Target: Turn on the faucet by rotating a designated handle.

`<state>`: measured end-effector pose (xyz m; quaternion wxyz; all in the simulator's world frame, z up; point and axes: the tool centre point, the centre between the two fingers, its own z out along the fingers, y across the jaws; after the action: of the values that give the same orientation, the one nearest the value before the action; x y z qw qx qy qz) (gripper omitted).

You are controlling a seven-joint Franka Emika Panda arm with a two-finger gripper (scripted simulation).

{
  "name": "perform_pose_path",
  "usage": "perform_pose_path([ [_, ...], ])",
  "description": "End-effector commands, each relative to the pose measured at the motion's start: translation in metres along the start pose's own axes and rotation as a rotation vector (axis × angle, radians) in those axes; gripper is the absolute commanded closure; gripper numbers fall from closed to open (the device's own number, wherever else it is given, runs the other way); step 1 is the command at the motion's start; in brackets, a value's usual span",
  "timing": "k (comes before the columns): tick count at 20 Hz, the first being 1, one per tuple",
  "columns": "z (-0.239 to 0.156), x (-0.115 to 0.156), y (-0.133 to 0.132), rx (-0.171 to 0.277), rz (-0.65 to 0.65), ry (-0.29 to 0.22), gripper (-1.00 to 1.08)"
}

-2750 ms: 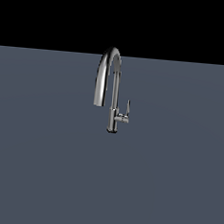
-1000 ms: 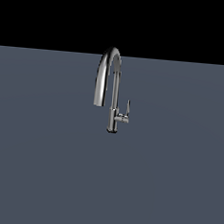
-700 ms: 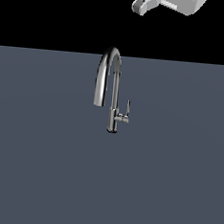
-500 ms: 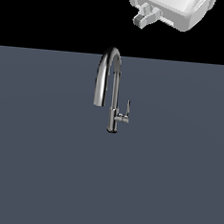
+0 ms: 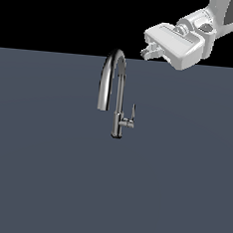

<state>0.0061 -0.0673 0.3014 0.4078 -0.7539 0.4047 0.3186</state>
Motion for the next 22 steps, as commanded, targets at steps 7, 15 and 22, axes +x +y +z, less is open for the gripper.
perform_pose_path([
  [7, 0.020, 0.070, 0.007, 0.197, 0.201, -0.161, 1.08],
  [15, 0.049, 0.125, 0.021, 0.364, 0.375, -0.298, 1.08],
  [22, 0.069, 0.150, 0.029, 0.451, 0.466, -0.370, 1.08],
])
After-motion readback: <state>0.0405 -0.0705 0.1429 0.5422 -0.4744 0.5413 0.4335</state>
